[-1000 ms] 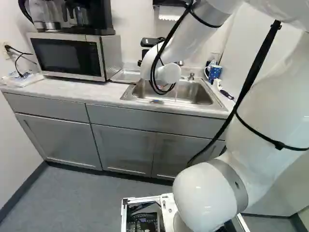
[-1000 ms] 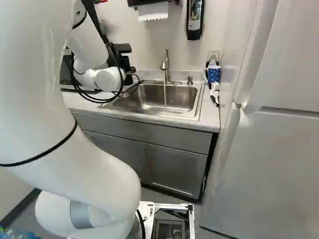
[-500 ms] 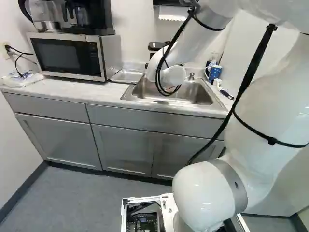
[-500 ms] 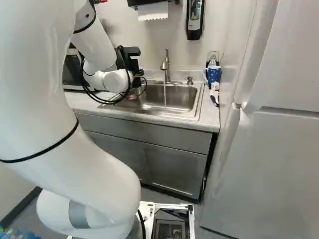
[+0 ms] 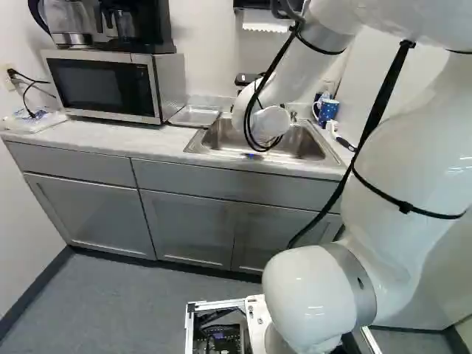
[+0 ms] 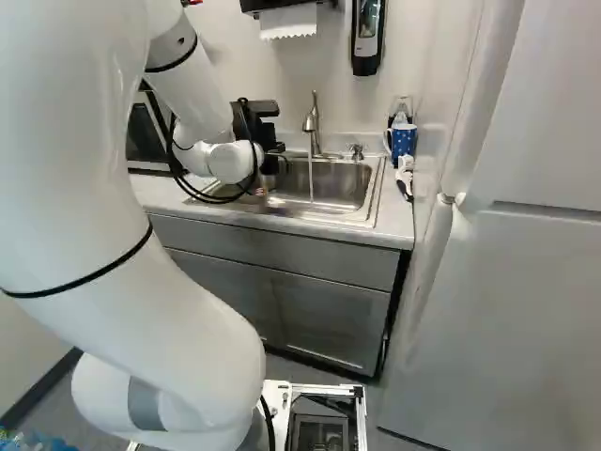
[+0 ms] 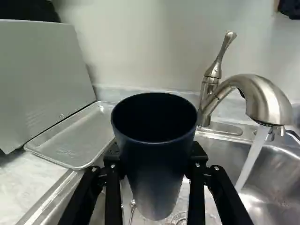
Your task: Rinse the cup and place it in the tray
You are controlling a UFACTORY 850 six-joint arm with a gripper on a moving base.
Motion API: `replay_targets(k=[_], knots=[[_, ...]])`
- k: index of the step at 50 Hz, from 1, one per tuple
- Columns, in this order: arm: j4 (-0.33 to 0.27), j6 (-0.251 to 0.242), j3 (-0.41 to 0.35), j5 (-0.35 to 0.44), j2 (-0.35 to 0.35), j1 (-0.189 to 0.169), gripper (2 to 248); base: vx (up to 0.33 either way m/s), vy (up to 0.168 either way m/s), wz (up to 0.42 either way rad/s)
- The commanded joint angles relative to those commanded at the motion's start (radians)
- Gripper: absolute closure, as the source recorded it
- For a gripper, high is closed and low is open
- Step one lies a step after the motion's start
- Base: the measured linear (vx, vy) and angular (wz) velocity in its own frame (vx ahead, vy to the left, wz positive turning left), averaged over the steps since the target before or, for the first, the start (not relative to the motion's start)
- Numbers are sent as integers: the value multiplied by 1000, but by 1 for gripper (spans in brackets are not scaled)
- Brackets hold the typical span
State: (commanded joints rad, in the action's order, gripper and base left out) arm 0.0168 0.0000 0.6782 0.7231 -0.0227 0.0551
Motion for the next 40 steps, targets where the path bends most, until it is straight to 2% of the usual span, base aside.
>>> replay_targets(k=[40], knots=[[0, 0, -14, 43, -75, -100, 126, 0, 0, 0]])
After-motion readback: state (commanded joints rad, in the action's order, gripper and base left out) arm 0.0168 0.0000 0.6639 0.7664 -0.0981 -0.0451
